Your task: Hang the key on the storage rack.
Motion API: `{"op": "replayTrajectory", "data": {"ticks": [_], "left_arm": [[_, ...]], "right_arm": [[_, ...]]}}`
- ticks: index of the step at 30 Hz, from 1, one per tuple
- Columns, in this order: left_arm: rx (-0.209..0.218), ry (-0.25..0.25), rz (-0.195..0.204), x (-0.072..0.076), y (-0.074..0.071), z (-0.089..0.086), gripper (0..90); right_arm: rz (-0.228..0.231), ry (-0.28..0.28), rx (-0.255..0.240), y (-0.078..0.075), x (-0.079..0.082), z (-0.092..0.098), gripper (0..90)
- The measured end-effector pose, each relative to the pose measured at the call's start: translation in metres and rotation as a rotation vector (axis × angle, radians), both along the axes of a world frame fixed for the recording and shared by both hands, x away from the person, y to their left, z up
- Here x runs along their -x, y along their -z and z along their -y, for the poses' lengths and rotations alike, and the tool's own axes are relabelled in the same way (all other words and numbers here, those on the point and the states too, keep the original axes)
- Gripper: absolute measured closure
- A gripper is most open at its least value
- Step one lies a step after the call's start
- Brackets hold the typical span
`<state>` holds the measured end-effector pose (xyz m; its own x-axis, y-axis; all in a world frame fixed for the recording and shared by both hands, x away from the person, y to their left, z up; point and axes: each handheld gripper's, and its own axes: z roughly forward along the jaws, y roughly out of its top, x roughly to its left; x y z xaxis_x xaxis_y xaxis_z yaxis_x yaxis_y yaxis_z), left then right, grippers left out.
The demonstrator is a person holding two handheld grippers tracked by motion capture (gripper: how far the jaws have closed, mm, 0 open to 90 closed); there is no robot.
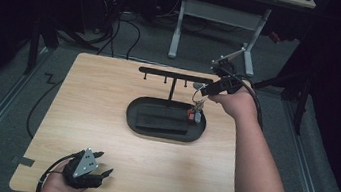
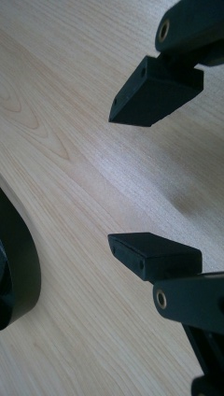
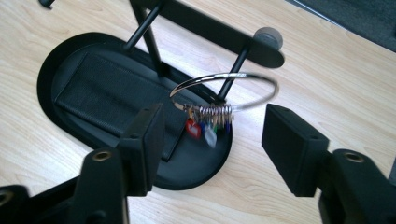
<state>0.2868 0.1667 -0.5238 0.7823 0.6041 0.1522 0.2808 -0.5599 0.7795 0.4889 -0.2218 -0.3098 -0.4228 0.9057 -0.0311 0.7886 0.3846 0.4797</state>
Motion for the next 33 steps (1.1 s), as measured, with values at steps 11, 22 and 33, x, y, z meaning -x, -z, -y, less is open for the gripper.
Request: {"op": "replayTrajectory", "data": {"ticks": [11, 22, 33], "left_arm": [[0.001, -0.003, -0.004, 0.000, 0.001, 0.001, 35.6], [0.019, -0.006, -0.015, -0.002, 0.002, 0.002, 35.7], [0.008, 0.003, -0.024, -0.003, 0.005, 0.008, 35.6]], "right_arm": [[0.074, -0.043, -0.046, 0.015, 0.029, 0.008, 32.0], [0.170, -0.064, -0.085, 0.044, 0.064, 0.017, 29.8], [0.214, -0.062, -0.088, 0.076, 0.098, 0.027, 26.3]]}}
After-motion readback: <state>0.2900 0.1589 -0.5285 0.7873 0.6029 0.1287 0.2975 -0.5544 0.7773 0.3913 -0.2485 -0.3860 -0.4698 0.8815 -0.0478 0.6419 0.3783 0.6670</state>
